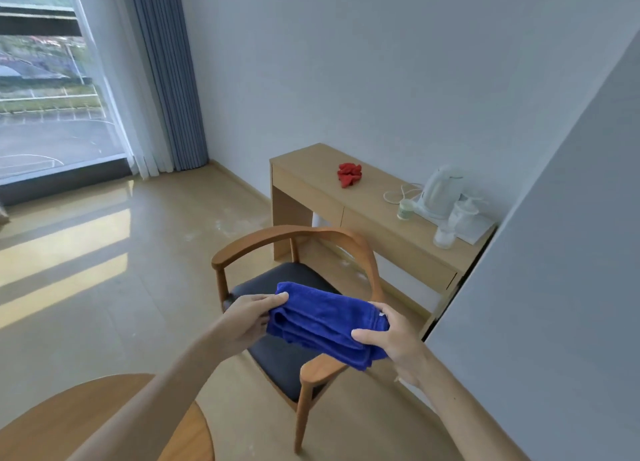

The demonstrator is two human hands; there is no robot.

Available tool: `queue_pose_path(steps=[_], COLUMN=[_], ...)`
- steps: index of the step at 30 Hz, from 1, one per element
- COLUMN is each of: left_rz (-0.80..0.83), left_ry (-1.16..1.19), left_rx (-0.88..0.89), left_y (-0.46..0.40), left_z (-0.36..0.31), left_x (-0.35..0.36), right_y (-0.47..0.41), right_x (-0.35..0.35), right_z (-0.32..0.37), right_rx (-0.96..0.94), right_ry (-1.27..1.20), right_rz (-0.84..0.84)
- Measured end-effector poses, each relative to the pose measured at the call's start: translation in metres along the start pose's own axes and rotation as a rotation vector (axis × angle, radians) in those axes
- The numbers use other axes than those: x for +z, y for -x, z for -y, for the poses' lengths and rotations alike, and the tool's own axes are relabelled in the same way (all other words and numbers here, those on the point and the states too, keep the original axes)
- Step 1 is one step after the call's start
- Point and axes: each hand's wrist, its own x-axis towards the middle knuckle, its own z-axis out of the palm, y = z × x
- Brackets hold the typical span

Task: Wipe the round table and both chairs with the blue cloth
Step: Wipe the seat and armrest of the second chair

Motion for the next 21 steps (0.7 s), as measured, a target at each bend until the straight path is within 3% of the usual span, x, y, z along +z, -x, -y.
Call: queue_pose_path(steps=[3, 7, 12, 21], left_rz=[-0.04, -0.179, -0.131, -0.252], left_ry=[0.133, 0.108, 0.165, 0.47], left_rx=[-0.08, -0.083, -0.14, -0.079], left_y=[-0.033, -0.072, -0.121, -0.23], left_z=[0.003, 0.004, 0.003, -0.016], left_x=[0.025, 0.041, 0.034, 0.01], right_y=[-0.02, -0.053, -0.11, -0.234], right_x=[-0.028, -0.043, -0.048, -0.049], right_z=[-0.014, -0.03, -0.032, 0.001], right_rx=[0.04, 0.121, 0.194, 0.217], right_ry=[-0.058, -0.182, -0.266, -0.107], right_rz=[-0.076, -0.058, -0.059, -0.046])
